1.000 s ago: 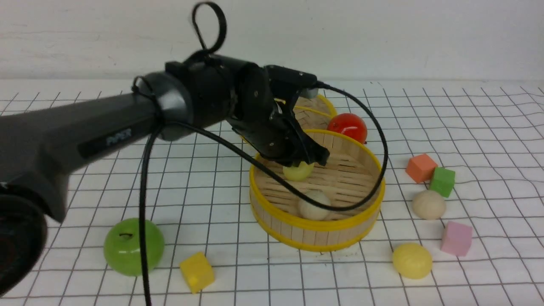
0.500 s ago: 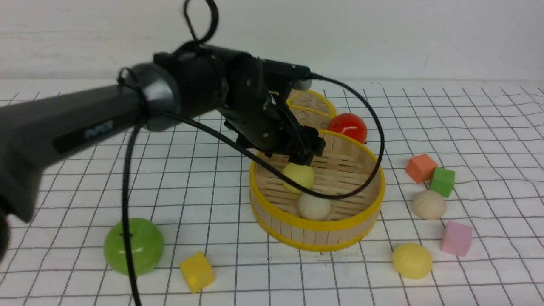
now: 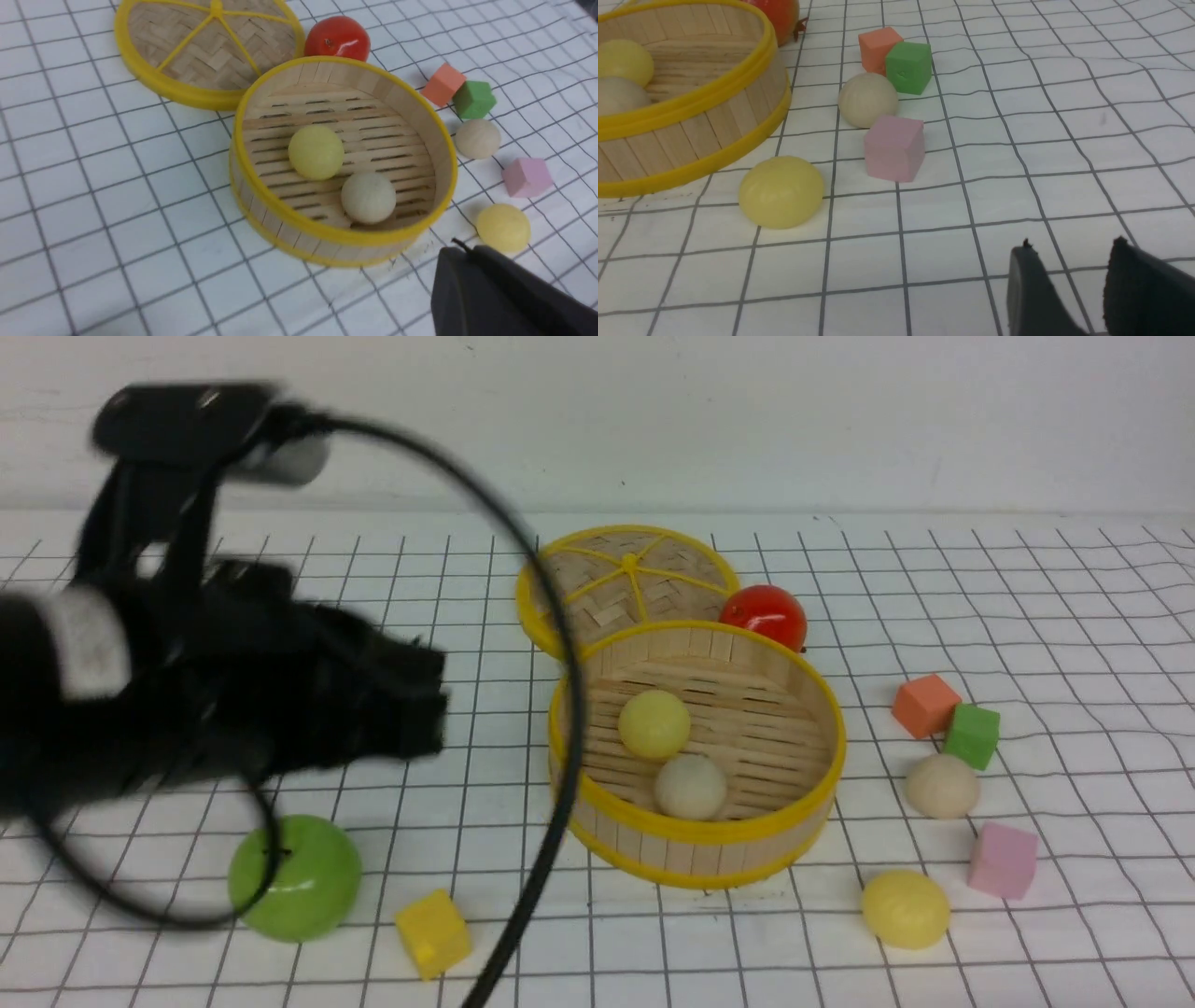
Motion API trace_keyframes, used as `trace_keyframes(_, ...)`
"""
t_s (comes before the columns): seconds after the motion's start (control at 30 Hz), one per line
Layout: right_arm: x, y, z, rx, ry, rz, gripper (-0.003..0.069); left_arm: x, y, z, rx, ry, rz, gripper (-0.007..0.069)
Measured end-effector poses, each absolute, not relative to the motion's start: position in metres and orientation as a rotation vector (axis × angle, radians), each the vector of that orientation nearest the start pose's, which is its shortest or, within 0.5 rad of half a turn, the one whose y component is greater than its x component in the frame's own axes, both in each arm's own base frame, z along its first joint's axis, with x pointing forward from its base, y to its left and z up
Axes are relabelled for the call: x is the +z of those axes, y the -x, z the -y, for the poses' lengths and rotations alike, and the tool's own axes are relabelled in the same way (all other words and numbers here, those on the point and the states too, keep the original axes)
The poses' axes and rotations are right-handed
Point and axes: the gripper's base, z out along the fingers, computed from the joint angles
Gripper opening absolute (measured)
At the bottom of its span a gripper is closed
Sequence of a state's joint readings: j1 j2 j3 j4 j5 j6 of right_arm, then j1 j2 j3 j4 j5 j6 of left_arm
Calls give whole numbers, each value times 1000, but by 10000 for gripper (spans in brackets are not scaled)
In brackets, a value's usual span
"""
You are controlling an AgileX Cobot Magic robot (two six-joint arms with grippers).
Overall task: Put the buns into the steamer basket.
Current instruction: Use the right arm to grab a steamed stuffed bun
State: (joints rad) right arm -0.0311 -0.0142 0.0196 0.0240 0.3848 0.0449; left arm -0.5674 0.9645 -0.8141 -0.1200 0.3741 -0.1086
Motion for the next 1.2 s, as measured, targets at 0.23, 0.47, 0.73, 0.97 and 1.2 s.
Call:
trace_keyframes(0.23, 174, -52, 0, 67, -115, -1862, 241, 271, -82, 55, -636, -277, -1773, -13)
trace_keyframes(0.47, 189, -56, -6, 622, -595, -1600, 241, 245, -48, 33, -703, -227, -1566, -13)
trace_keyframes(0.73, 262, -52, -26, 794, -429, -1760, 99, 230, -40, 33, -738, -248, -1724, -13)
trace_keyframes(0.97, 307, -127, -35, 491, -25, -2565, -1, 227, -37, 36, -863, -174, -1789, -13)
trace_keyframes(1.2, 281, -200, -52, 415, 96, -2778, 3, 227, -37, 37, -872, -169, -1797, -13)
